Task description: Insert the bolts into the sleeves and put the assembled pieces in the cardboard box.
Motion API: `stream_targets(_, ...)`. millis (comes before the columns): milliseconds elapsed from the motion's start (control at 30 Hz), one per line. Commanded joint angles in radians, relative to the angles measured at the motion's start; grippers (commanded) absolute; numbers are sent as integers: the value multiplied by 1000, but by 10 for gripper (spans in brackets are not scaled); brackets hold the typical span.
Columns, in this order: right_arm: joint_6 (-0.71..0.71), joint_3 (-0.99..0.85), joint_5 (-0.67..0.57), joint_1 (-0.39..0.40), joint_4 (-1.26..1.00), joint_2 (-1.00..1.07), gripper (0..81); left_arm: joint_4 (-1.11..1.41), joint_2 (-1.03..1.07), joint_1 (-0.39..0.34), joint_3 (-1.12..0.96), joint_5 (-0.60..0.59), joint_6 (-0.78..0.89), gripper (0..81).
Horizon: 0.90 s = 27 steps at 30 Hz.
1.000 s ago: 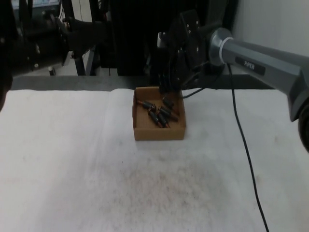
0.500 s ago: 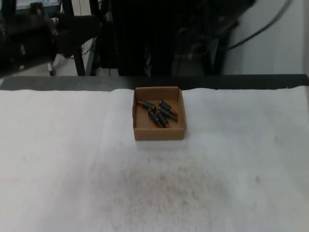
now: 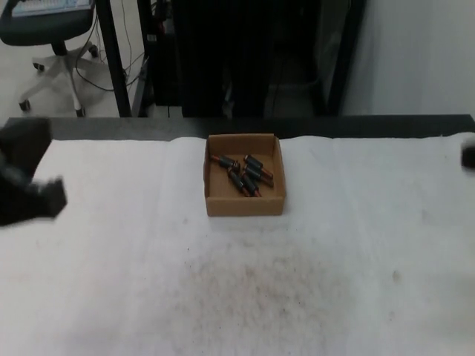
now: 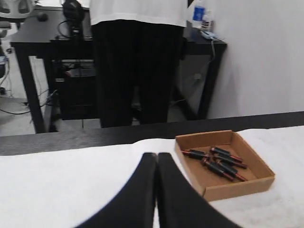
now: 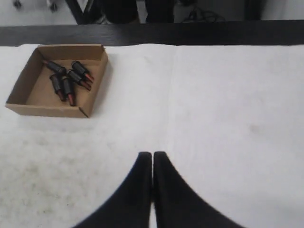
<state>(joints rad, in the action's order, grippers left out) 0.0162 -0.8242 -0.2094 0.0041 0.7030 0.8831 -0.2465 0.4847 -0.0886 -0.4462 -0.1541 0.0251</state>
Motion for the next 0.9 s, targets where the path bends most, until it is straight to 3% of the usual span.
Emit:
stream_targets(0, 83, 308, -17, -50, -190, -228, 8, -59, -84, 2, 66, 64, 0, 3)
stream_targets(300, 62, 582, -53, -51, -295, -511, 8, -82, -193, 2, 249, 64, 140, 3)
stream_targets(867, 135, 657, 39, -51, -297, -520, 8, -111, -193, 2, 446, 95, 163, 3)
